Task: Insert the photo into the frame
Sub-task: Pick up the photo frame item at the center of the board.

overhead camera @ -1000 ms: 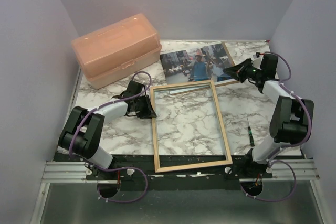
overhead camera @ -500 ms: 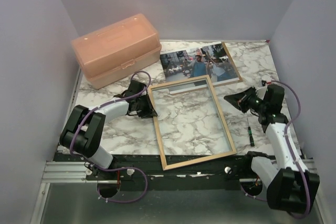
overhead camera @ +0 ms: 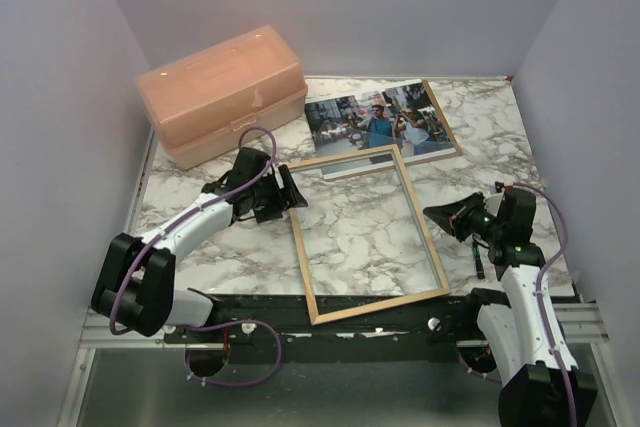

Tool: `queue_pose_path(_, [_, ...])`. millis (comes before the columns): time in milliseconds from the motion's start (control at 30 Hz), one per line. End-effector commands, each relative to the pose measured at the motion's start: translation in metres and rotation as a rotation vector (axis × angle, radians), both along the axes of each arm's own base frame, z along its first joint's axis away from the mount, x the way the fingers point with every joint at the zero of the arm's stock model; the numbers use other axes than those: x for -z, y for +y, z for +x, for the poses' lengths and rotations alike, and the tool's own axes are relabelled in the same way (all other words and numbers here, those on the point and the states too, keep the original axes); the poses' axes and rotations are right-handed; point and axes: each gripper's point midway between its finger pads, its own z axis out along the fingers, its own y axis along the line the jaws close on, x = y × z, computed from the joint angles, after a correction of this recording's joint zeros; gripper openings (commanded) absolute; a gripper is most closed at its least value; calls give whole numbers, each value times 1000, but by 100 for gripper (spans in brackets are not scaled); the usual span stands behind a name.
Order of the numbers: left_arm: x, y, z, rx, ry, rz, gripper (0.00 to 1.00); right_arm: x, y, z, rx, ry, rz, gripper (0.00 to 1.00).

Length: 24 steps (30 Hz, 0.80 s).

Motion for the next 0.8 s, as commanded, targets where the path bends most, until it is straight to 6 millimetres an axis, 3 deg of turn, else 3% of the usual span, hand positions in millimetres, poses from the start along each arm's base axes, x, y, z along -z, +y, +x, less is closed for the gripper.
queue_pose_path(0, [-24,0,-3,-14,-45,-32,80,-10,0,2,16,-6,24,2])
queue_pose_path(200, [-52,-38,-16,31,-74,-293,80,-17,4,-1,20,-15,68,2])
queue_pose_path(400, [-69,-85,-33,86,-69,-403,79,-28,7,-5,39,-26,118,2])
queue_pose_path(767, [-69,-141,-25,36,-18,-650,68,-45,8,-12,47,-35,129,3])
